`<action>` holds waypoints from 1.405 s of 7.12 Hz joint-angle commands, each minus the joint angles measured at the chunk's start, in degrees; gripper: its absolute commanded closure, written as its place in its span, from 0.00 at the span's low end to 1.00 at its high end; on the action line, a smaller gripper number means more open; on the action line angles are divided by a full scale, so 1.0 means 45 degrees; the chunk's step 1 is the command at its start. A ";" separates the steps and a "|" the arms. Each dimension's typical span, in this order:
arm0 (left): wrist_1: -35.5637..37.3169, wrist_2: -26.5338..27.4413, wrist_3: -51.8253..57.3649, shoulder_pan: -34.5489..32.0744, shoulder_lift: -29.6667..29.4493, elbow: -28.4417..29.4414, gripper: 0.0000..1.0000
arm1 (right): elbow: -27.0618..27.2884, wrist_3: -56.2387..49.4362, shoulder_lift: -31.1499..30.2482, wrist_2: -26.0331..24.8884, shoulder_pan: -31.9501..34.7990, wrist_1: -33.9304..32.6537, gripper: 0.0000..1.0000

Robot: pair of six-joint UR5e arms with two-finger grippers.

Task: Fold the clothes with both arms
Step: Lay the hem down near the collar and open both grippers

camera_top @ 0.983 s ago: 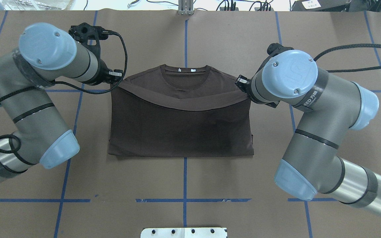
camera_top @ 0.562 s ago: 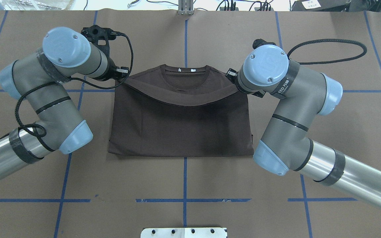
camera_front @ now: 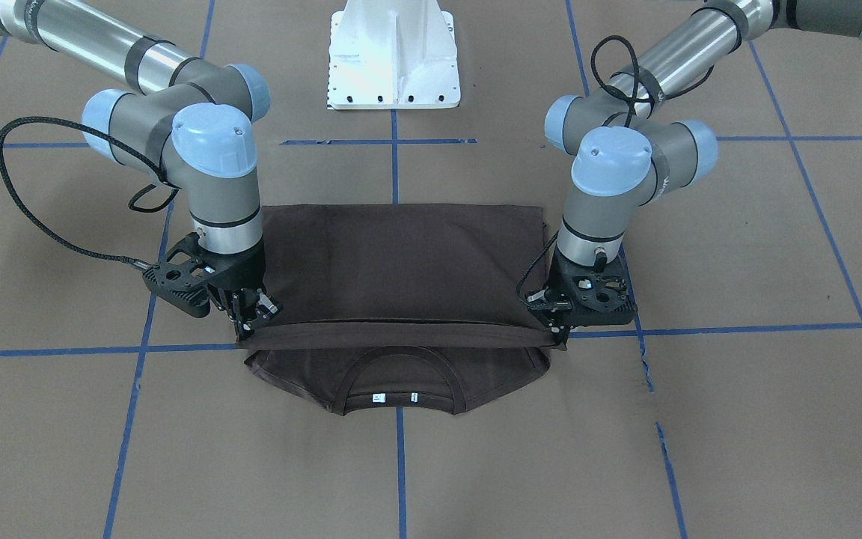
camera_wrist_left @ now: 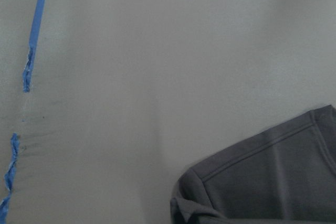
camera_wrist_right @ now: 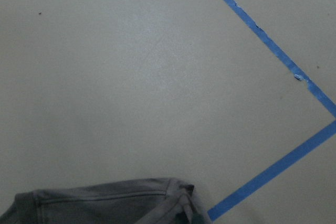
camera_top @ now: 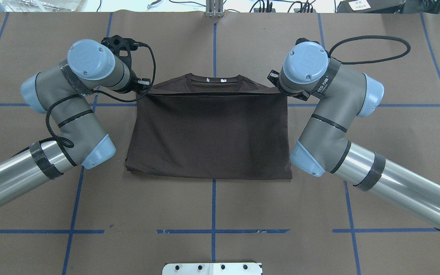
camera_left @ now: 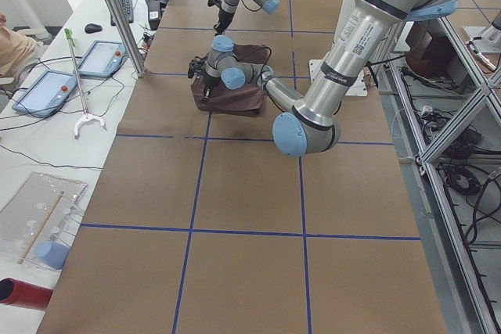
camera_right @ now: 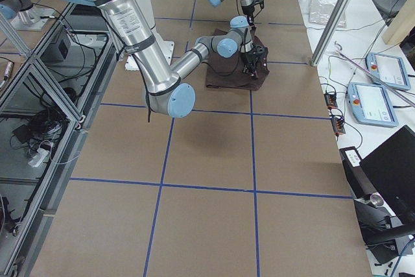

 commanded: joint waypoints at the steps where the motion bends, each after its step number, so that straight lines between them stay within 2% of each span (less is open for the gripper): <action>1: -0.0526 0.0161 0.0019 -0.0001 -0.0022 0.0551 1.00 | -0.0420 -0.0077 0.0002 0.0018 0.0036 0.0108 1.00; 2: -0.0529 0.0142 0.0020 -0.0001 -0.0041 0.0552 1.00 | -0.0499 -0.0097 0.0021 0.0018 0.0017 0.0108 1.00; 3: -0.0529 0.0122 0.0580 -0.0001 -0.0041 0.0475 0.01 | -0.0635 -0.0561 -0.0017 -0.0020 -0.0099 0.0243 0.01; 5: -0.0393 -0.0014 0.1834 -0.0079 0.0424 -0.0767 0.00 | -0.0481 -0.2067 0.0022 0.0444 0.0112 0.0691 0.00; 7: -0.0527 -0.0480 0.1797 0.0038 0.2388 -0.3147 0.00 | 0.0665 -0.3644 -0.0560 0.1577 0.0659 0.0713 0.00; 9: -0.0664 -0.0503 0.0635 0.0854 0.4440 -0.5277 0.00 | 0.1198 -0.3788 -0.0818 0.1678 0.0700 0.0713 0.00; 10: -0.1265 -0.0387 -0.0844 0.1632 0.4973 -0.5403 0.21 | 0.1200 -0.3788 -0.0818 0.1678 0.0700 0.0713 0.00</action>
